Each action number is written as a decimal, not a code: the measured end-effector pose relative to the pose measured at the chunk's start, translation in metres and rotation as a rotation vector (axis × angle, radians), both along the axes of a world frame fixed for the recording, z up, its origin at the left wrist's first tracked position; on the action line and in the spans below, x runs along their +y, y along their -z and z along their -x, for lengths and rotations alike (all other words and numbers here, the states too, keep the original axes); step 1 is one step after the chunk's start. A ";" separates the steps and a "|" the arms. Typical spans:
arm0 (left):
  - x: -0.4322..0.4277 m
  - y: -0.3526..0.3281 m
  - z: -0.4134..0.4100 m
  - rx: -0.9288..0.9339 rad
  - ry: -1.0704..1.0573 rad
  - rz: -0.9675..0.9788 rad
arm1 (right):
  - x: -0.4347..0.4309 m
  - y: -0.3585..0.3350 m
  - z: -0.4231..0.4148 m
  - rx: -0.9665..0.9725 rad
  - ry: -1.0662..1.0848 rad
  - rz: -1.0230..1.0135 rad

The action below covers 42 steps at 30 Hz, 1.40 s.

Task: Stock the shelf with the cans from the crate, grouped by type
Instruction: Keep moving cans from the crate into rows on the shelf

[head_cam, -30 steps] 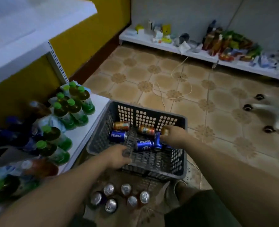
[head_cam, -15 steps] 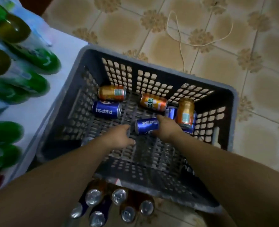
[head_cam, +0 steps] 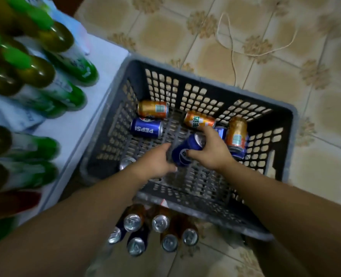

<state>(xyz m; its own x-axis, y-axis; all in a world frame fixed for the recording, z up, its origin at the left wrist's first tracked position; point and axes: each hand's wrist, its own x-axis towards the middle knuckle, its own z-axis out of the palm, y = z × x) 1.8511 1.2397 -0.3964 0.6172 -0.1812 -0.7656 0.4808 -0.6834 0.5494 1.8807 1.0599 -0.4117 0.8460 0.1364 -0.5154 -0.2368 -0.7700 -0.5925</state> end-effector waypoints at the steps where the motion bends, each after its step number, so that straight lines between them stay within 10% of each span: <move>1: 0.001 -0.021 0.006 -0.030 -0.036 0.033 | 0.005 -0.023 0.006 -0.026 0.069 -0.082; 10: 0.028 -0.238 0.082 -0.461 -0.349 0.265 | 0.066 -0.256 0.078 -0.291 0.405 -0.647; 23: 0.166 -0.444 0.278 -0.842 -0.590 0.112 | 0.214 -0.475 0.218 -0.399 -0.198 -0.853; 35: 0.361 -0.469 0.558 -0.535 -0.797 -0.847 | 0.396 -0.514 0.379 -0.270 -0.654 -0.939; 42: 0.417 -0.456 0.651 -0.293 -0.953 -1.039 | 0.471 -0.511 0.441 -0.258 -0.844 -0.888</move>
<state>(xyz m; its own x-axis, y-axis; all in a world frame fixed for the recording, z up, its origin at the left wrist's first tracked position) 1.1998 1.6563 0.0596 0.3386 0.9334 -0.1187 0.9333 -0.3171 0.1686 1.4392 1.5304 0.0990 0.3876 0.8999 0.2000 0.3355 0.0644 -0.9398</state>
